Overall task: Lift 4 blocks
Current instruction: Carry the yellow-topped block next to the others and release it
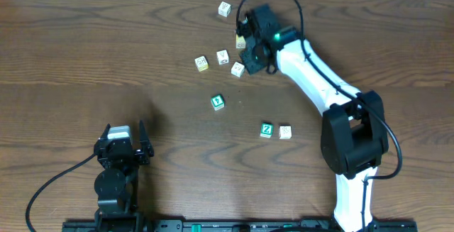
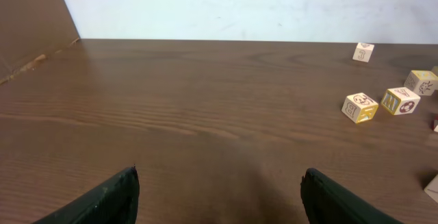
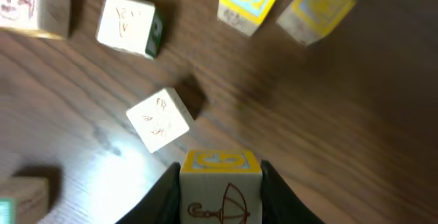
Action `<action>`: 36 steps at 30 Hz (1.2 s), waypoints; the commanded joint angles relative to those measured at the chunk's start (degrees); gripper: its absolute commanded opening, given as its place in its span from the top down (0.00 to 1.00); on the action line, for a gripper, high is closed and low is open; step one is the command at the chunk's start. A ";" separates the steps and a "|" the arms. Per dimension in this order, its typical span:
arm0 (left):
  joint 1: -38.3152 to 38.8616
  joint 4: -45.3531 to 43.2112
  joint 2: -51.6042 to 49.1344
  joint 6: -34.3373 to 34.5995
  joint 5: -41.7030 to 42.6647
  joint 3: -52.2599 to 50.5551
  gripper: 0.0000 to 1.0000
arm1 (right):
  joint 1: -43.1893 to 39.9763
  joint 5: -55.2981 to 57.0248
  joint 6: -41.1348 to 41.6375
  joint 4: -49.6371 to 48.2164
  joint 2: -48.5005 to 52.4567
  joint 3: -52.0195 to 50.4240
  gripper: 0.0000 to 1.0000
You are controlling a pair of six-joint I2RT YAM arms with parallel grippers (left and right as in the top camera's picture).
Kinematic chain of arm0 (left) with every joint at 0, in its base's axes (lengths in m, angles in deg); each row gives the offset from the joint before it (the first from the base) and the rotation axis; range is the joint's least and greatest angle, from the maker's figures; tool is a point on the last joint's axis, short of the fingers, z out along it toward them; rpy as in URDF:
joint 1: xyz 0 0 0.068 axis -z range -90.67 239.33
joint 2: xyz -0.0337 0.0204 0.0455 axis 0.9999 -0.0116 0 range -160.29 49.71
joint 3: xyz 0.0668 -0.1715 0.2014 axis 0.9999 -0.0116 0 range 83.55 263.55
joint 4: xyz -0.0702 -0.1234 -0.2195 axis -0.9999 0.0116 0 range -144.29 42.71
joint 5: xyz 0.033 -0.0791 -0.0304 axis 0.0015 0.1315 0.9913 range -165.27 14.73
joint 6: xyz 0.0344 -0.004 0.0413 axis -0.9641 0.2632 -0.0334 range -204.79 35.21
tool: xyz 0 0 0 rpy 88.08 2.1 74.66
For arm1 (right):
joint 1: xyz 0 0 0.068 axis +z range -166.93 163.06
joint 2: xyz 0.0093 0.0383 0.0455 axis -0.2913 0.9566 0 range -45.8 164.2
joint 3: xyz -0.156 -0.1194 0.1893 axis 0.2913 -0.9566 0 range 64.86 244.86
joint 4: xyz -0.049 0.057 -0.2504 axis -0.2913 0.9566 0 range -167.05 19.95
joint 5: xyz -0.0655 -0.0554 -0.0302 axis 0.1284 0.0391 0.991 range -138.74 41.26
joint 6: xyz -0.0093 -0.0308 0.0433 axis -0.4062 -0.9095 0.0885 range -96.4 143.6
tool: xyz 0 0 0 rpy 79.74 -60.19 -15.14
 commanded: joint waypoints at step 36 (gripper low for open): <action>-0.39 2.08 -0.04 1.44 -0.48 -1.05 0.24 | -13.27 -2.80 26.84 -8.52 -58.16 -63.67 0.76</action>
